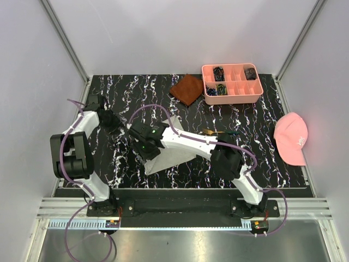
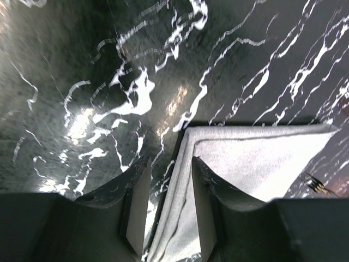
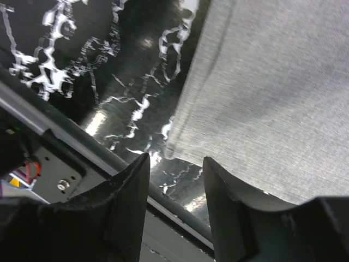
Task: Fold the napkin into a case and place the utensils inside
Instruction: Pick up the upper triangle-folded napkin from the center of the board.
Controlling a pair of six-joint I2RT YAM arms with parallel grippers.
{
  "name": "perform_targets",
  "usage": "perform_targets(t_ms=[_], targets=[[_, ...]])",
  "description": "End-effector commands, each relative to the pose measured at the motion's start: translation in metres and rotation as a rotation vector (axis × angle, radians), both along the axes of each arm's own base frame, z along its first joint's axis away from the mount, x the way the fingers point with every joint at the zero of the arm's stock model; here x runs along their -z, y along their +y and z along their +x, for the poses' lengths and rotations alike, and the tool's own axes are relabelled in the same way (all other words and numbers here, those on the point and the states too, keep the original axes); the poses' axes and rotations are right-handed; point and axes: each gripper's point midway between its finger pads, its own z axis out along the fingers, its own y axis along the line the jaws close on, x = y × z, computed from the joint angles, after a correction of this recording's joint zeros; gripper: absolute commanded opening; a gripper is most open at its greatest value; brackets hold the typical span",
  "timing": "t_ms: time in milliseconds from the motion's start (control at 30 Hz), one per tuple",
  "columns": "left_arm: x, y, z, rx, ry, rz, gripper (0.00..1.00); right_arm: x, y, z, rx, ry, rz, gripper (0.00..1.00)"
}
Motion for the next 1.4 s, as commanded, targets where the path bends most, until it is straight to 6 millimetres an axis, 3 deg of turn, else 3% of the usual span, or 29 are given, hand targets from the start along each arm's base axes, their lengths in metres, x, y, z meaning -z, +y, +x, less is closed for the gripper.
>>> perform_targets(t_ms=[0,600,1033,1133,1233,1367], targets=[[-0.015,-0.002,0.006,-0.002,-0.059,-0.043,0.38,-0.001,0.014,-0.003,-0.01,0.007,0.018,0.52],[-0.012,-0.001,0.006,-0.01,-0.059,-0.065,0.39,0.041,0.015,-0.021,-0.042,0.057,-0.054,0.47],[-0.009,0.002,0.005,-0.019,-0.051,-0.061,0.39,0.096,-0.022,-0.014,0.015,-0.026,-0.256,0.45],[-0.008,0.001,0.005,-0.018,-0.048,-0.061,0.4,0.101,-0.024,-0.013,0.016,-0.04,-0.275,0.37],[-0.008,0.001,0.005,-0.015,-0.049,-0.063,0.42,0.1,-0.023,-0.011,0.009,-0.051,-0.279,0.21],[-0.008,-0.006,0.002,0.001,-0.046,-0.1,0.47,0.077,-0.021,-0.002,0.011,-0.102,-0.25,0.0]])
